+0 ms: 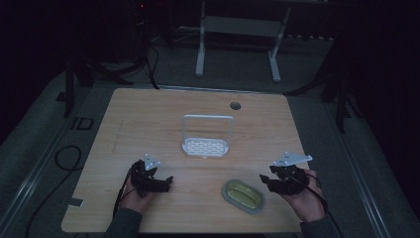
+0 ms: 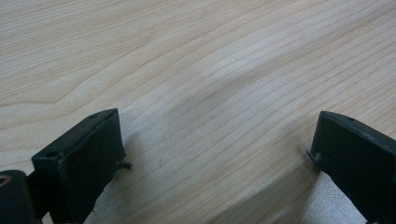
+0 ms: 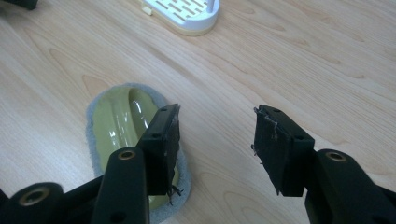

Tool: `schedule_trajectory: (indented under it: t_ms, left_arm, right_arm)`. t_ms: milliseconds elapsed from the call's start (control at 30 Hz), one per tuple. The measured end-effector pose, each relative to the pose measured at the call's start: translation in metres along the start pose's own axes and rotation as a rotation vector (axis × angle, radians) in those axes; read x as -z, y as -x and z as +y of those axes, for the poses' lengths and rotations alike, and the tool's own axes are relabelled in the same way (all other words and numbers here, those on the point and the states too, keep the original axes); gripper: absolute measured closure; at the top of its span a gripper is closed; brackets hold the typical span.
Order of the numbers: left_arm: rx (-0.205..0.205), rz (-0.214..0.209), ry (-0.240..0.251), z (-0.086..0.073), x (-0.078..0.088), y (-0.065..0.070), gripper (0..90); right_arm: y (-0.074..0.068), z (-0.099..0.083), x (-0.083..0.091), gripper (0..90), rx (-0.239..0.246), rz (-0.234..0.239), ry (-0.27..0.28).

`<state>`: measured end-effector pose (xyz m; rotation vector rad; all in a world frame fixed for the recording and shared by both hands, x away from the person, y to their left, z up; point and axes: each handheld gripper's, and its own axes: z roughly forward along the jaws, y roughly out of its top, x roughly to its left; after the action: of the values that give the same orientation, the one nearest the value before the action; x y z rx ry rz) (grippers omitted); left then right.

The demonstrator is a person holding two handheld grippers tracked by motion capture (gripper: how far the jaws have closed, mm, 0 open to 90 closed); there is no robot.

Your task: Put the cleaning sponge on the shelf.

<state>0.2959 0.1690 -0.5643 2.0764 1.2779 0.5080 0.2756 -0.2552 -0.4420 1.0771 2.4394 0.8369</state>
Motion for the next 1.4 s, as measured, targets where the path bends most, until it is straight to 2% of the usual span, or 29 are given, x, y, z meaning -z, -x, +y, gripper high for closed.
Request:
schedule_trajectory:
  t_ms: [500, 533, 933, 1233, 1400]
  left_arm:
    - [0.001, 0.001, 0.001, 0.0, 0.0, 0.0, 2.6]
    - [0.003, 0.001, 0.002, 0.0, 0.0, 0.0, 2.6]
    - [0.005, 0.002, 0.002, 0.0, 0.0, 0.0, 2.5]
    - [0.005, 0.003, 0.001, 0.0, 0.0, 0.001, 2.6]
    - [0.005, 0.003, 0.0, 0.0, 0.0, 0.001, 2.5]
  right_arm:
    - [-0.009, 0.013, -0.005, 50.3, 0.083, 0.026, -0.074]
    - [-0.012, 0.017, -0.007, 50.3, 0.102, 0.033, -0.095]
    - [-0.023, 0.029, -0.012, 50.7, 0.175, 0.062, -0.163]
    - [-0.028, 0.035, -0.018, 52.1, 0.198, 0.081, -0.192]
    - [-0.03, 0.038, -0.022, 53.0, 0.203, 0.113, -0.21]
